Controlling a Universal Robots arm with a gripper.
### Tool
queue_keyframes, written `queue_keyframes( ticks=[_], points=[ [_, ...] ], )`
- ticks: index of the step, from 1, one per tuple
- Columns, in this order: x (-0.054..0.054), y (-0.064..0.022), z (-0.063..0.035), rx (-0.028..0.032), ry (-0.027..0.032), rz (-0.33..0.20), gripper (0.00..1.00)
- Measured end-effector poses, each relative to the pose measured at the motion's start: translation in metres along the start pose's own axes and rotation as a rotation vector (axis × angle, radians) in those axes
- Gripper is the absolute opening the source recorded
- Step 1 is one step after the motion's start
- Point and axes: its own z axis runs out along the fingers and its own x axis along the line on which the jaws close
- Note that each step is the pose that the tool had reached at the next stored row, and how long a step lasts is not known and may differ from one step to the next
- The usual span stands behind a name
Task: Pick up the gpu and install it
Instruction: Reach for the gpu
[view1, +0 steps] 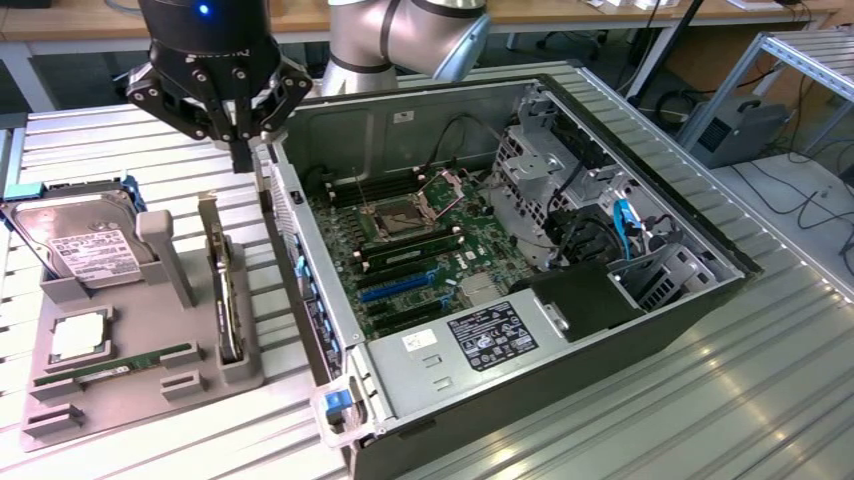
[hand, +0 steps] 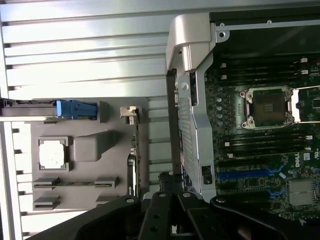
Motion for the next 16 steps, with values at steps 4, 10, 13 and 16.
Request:
queue_keyframes(
  ticks=[4, 10, 13, 16],
  points=[
    [0.0014, -0.0001, 0.0000, 0.0000, 0.0000, 0.000, 0.11],
    [0.0035, -0.0003, -0.0001, 0.0000, 0.0001, 0.000, 0.11],
    [0.0046, -0.0003, -0.0001, 0.0000, 0.0000, 0.000, 0.11],
    [0.0062, -0.0005, -0.0002, 0.0000, 0.0000, 0.000, 0.11]
  ],
)
